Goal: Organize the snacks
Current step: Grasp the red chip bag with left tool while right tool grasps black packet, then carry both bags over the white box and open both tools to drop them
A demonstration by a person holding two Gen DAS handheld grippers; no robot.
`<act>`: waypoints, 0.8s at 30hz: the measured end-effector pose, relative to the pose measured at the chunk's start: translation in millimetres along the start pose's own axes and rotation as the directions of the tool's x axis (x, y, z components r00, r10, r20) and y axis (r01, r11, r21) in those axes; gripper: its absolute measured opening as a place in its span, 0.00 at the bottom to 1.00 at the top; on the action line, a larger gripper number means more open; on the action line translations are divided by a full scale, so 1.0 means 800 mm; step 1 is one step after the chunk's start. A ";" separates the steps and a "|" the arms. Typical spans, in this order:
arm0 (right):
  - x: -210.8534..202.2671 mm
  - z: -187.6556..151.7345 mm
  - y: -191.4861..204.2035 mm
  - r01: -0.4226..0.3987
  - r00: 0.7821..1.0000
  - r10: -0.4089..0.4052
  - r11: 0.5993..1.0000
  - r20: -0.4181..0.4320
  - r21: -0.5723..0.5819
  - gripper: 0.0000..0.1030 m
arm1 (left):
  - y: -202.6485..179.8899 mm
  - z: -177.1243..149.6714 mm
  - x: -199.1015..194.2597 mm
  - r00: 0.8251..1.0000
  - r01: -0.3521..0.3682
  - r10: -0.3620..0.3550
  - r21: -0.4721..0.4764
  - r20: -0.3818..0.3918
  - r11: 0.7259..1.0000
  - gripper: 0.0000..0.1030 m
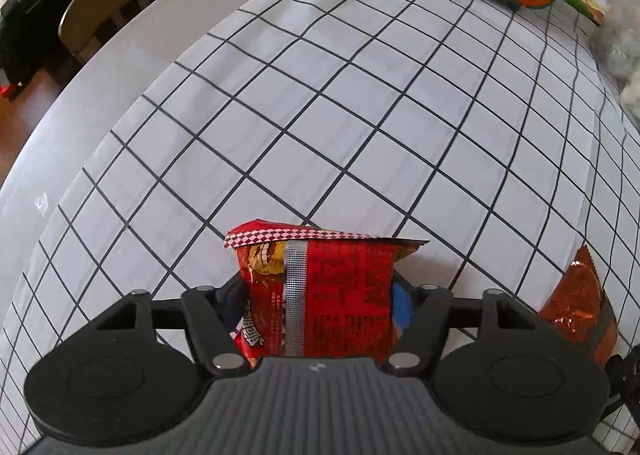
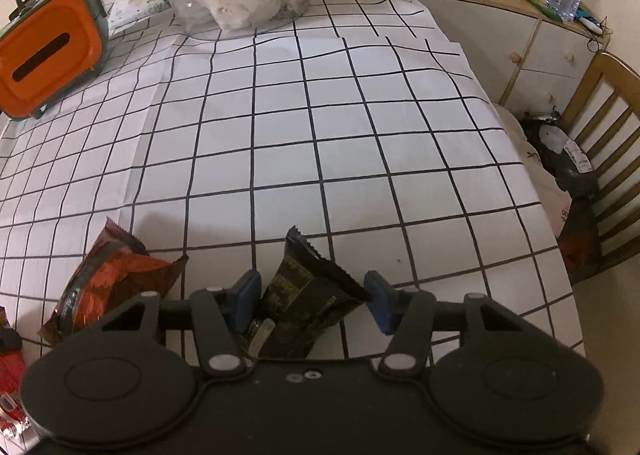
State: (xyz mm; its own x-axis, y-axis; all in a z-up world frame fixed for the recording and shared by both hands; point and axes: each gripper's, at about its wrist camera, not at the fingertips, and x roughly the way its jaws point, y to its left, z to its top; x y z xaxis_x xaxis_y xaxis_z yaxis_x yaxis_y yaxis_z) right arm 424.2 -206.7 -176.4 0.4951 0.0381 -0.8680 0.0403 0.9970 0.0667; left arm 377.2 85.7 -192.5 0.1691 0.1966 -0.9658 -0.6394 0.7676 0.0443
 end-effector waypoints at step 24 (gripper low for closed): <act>-0.118 -0.045 -0.022 -0.163 0.985 0.165 0.985 0.048 -0.049 0.42 | 0.021 -0.016 -0.040 0.996 0.083 -0.087 0.136 0.022 0.987 0.62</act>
State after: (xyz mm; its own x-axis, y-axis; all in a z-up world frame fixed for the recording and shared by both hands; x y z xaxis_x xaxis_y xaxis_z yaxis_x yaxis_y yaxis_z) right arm 345.5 -225.6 -112.9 0.5357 0.1987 -0.8207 -0.0837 0.9796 0.1825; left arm 351.3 84.8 -163.7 0.2409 0.1427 -0.9600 -0.5155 0.8569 -0.0020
